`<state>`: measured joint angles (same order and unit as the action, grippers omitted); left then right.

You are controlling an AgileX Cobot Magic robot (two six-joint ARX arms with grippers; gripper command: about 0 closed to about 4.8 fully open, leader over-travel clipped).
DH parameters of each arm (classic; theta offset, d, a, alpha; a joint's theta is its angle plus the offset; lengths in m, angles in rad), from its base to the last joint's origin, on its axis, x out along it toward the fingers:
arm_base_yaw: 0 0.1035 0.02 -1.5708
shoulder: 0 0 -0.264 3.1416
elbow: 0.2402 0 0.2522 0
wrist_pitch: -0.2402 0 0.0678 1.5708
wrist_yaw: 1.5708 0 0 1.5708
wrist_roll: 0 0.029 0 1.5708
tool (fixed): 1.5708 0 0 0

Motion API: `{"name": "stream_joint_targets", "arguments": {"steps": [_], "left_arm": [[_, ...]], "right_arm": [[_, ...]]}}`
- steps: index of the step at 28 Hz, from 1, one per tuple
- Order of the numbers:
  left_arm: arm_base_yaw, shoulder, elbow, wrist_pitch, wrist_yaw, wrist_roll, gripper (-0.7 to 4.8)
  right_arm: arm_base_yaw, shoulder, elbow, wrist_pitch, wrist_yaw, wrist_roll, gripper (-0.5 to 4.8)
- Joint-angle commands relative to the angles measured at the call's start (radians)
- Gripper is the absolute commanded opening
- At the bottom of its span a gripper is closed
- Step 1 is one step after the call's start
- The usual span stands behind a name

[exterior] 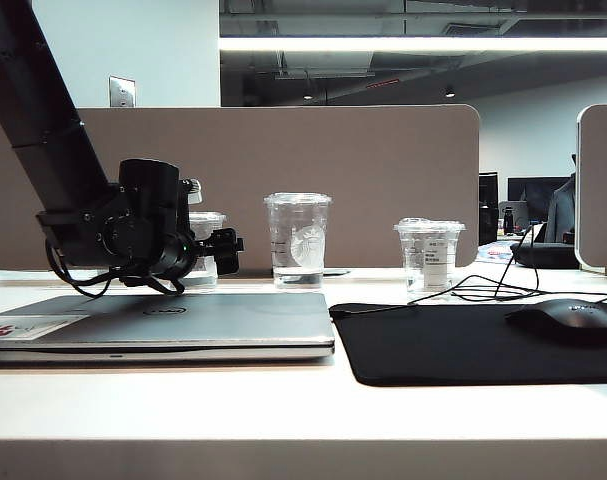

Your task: Pick up the coffee cup on the left and place it on the left side of the laptop.

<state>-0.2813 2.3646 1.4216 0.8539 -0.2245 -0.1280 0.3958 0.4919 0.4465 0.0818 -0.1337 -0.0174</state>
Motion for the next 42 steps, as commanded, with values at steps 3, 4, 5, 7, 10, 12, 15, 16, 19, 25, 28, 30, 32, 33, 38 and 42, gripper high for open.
{"name": "stream_joint_targets", "arguments": {"steps": [3,4,5,7,10,12,15,16,19,25,28,30,32,33,38,42], "left_arm": [[0.0,-0.002,0.003,0.008,0.003,0.001,3.79],[0.0,-0.002,0.003,0.008,0.003,0.001,3.55],[0.0,-0.002,0.003,0.008,0.003,0.001,3.29],[0.0,-0.002,0.003,0.008,0.001,0.001,3.01],[0.0,-0.002,0.003,0.008,0.001,0.001,2.67],[0.0,-0.002,0.003,0.008,0.001,0.013,2.62],[0.0,-0.002,0.003,0.008,0.002,0.027,1.65],[0.0,-0.002,0.003,0.008,0.003,0.027,1.45],[0.0,-0.002,0.003,0.008,0.003,0.027,1.43],[0.0,-0.01,0.003,0.008,0.002,0.027,1.43],[0.0,-0.024,0.003,0.007,0.001,0.029,1.43],[0.0,-0.037,0.003,0.007,0.002,0.051,1.43],[0.0,-0.05,0.002,0.005,0.002,0.053,1.43],[0.0,-0.06,0.002,-0.003,0.004,0.053,1.43],[0.0,-0.153,-0.023,-0.056,0.004,0.053,1.43],[0.0,-0.216,-0.079,-0.054,0.002,0.053,1.43]], "right_arm": [[0.001,-0.002,0.008,0.003,-0.003,-0.003,-0.02],[0.001,-0.002,0.008,0.003,-0.003,-0.003,-0.02],[0.001,-0.002,0.008,0.003,-0.003,-0.003,-0.02],[0.001,-0.002,0.008,0.003,-0.003,-0.003,-0.02],[0.001,-0.002,0.008,0.002,-0.003,-0.003,-0.02],[0.001,-0.002,0.008,-0.004,-0.004,-0.003,-0.02],[0.001,-0.002,0.008,-0.006,-0.027,-0.003,-0.02],[0.001,-0.002,0.008,-0.011,-0.029,-0.003,-0.02],[0.001,-0.002,0.008,-0.033,-0.031,-0.003,-0.02],[0.001,-0.002,0.008,-0.037,-0.03,-0.003,-0.02],[0.001,-0.001,0.008,-0.037,-0.03,-0.003,-0.02],[0.001,-0.001,0.008,-0.037,-0.03,-0.003,-0.02],[0.001,-0.001,0.008,-0.038,-0.03,-0.003,-0.02],[0.001,-0.001,0.008,-0.039,-0.03,-0.003,-0.02],[0.001,-0.002,0.008,-0.05,-0.062,-0.003,-0.02],[0.001,-0.001,0.008,-0.056,-0.071,-0.003,-0.02]]}}
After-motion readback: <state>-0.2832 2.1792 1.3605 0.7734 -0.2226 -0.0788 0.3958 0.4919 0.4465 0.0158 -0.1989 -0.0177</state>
